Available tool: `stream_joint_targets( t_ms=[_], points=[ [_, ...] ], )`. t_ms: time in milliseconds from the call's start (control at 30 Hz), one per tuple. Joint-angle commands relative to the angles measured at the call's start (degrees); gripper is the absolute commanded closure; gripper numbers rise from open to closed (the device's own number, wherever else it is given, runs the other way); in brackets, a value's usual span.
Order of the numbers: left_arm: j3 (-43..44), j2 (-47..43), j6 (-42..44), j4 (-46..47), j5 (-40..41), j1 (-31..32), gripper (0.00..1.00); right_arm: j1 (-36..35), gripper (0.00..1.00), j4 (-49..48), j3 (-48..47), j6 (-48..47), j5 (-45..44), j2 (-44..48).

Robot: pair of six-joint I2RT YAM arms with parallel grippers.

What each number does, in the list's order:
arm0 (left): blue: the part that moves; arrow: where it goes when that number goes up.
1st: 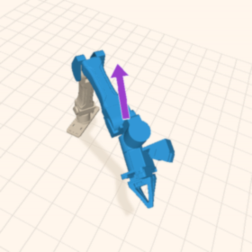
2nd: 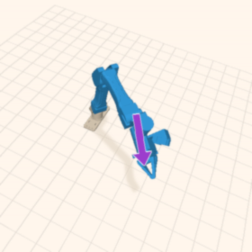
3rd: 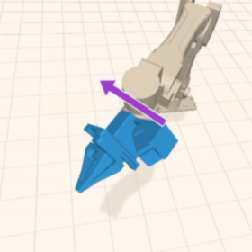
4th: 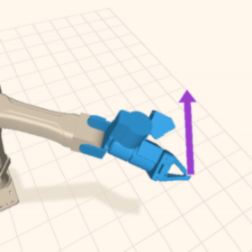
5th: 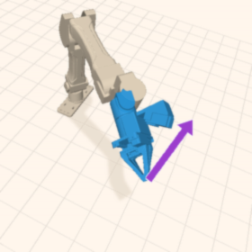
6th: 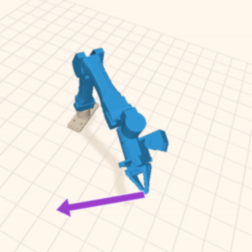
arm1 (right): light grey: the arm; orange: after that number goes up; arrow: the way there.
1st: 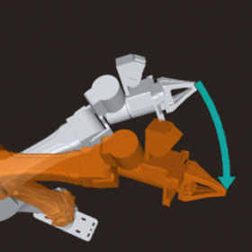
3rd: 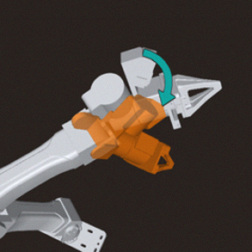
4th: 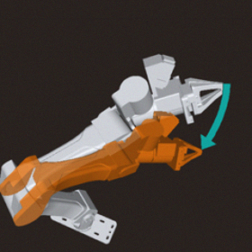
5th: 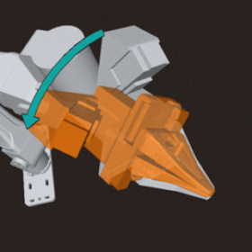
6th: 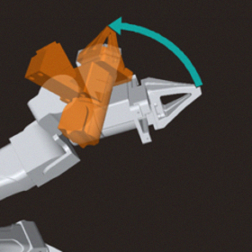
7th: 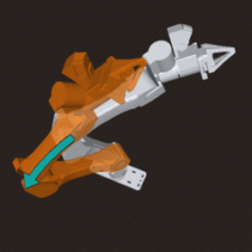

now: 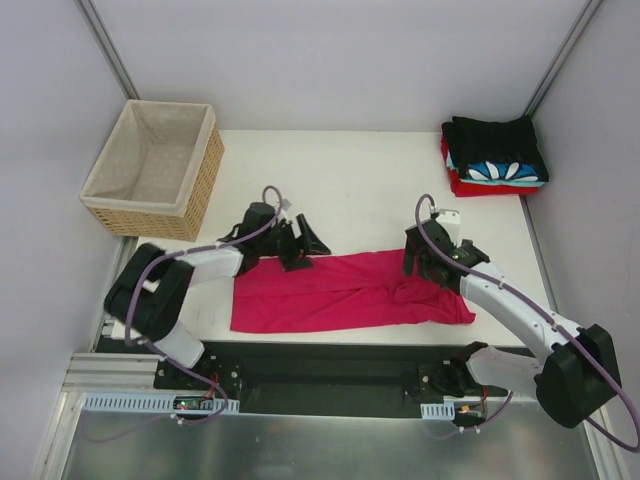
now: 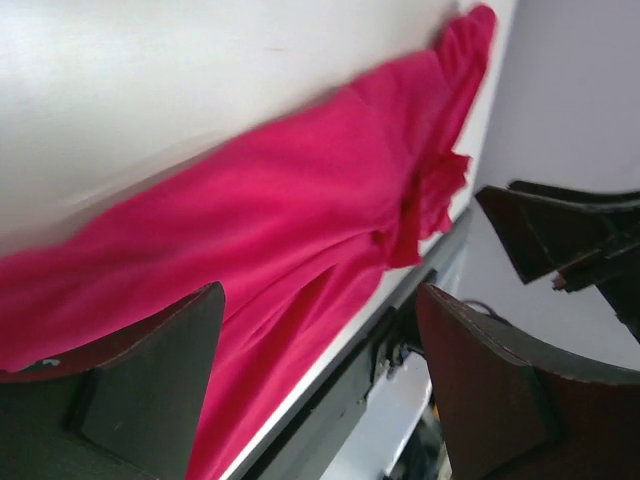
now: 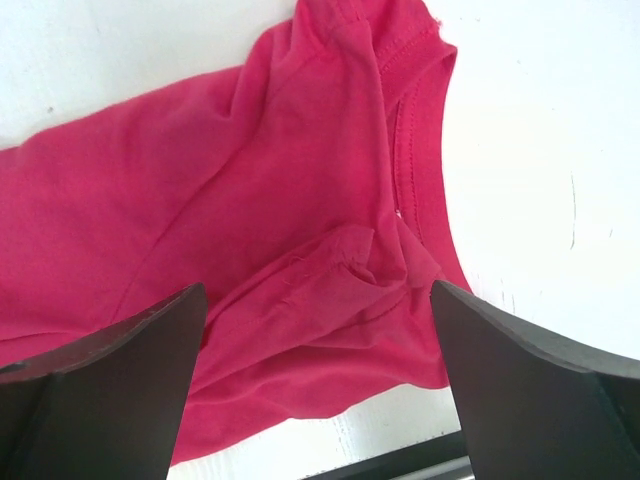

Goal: Fold and stack the t-shirts

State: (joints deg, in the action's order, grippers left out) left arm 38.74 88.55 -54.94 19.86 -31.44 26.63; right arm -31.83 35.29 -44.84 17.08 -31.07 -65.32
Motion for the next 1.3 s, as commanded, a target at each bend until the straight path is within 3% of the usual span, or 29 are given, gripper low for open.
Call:
stream_joint_targets(
  t_ms=[0, 200, 400, 700, 1267],
  points=[
    [9.4, 12.7, -8.4, 20.4, -9.4, 8.5, 0.23, 0.6, 0.02, 1.9, 1.1, 0.1, -1.4, 4.1],
    [19.8, 28.0, -18.2, 38.6, -13.0, 15.6, 0.23, 2.9, 0.02, 3.6, 1.6, -1.1, -1.0, 8.7],
    [24.6, 32.5, -20.7, 40.0, -12.9, 17.8, 0.24, 5.2, 0.02, 4.6, 2.1, -1.8, 0.0, 11.8],
    [17.2, 34.5, -19.0, 40.7, -10.1, 17.9, 0.24, 7.0, 0.02, 4.7, 3.3, -2.4, 1.4, 12.6],
    [9.1, 44.2, -25.5, 56.0, -8.7, 16.2, 0.25, 7.7, 0.02, 0.6, 4.8, -3.4, 5.8, 9.5]
  ],
)
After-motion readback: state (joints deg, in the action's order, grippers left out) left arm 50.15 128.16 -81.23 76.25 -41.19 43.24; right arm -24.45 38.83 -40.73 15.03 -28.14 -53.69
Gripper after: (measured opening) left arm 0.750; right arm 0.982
